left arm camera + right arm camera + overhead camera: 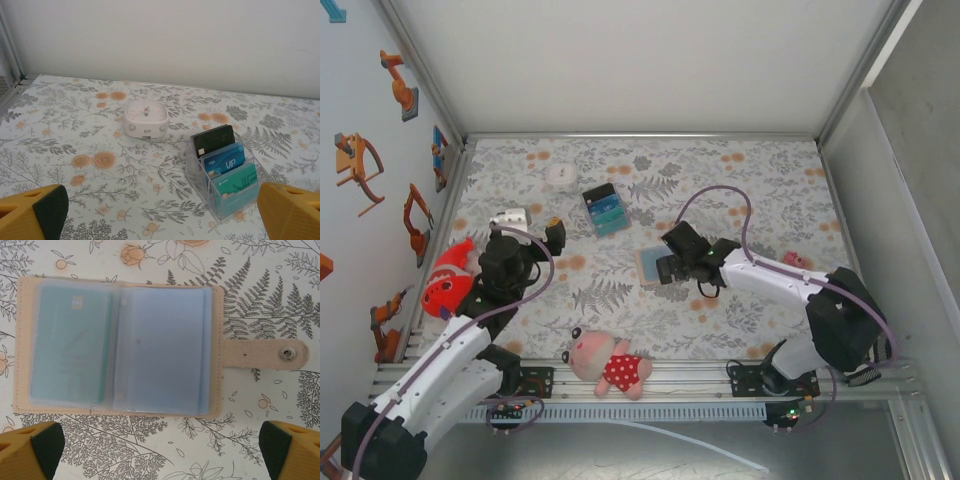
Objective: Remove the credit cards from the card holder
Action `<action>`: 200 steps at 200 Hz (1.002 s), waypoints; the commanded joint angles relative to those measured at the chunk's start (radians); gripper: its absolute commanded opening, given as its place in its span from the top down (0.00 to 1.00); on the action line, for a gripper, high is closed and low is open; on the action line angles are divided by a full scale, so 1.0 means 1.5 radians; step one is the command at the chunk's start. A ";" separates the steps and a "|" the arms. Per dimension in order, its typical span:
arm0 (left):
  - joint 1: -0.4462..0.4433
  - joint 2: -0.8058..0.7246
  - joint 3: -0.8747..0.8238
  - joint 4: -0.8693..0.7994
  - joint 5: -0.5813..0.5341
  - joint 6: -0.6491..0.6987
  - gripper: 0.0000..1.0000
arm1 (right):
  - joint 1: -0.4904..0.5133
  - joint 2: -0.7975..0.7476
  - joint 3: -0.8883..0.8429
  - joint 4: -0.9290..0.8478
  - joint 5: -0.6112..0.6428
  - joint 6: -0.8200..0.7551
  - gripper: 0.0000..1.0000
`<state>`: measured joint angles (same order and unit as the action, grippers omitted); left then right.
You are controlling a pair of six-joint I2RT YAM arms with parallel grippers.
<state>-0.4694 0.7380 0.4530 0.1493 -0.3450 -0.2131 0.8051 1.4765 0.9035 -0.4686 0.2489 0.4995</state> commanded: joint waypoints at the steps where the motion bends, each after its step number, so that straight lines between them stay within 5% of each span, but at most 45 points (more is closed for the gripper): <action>1: 0.006 -0.011 -0.014 0.034 -0.029 -0.036 0.03 | 0.020 0.027 0.038 -0.032 0.036 -0.011 0.00; 93: 0.019 -0.016 -0.019 0.027 -0.099 -0.092 0.03 | 0.037 0.079 0.075 -0.039 0.008 -0.015 0.01; 200: 0.041 -0.040 -0.019 0.000 -0.097 -0.147 0.03 | 0.038 0.123 0.094 -0.056 -0.027 -0.022 0.08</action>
<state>-0.4168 0.6971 0.4309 0.1566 -0.4824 -0.3965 0.8562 1.6577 1.0229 -0.5350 0.2234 0.4770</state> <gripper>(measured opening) 0.968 0.944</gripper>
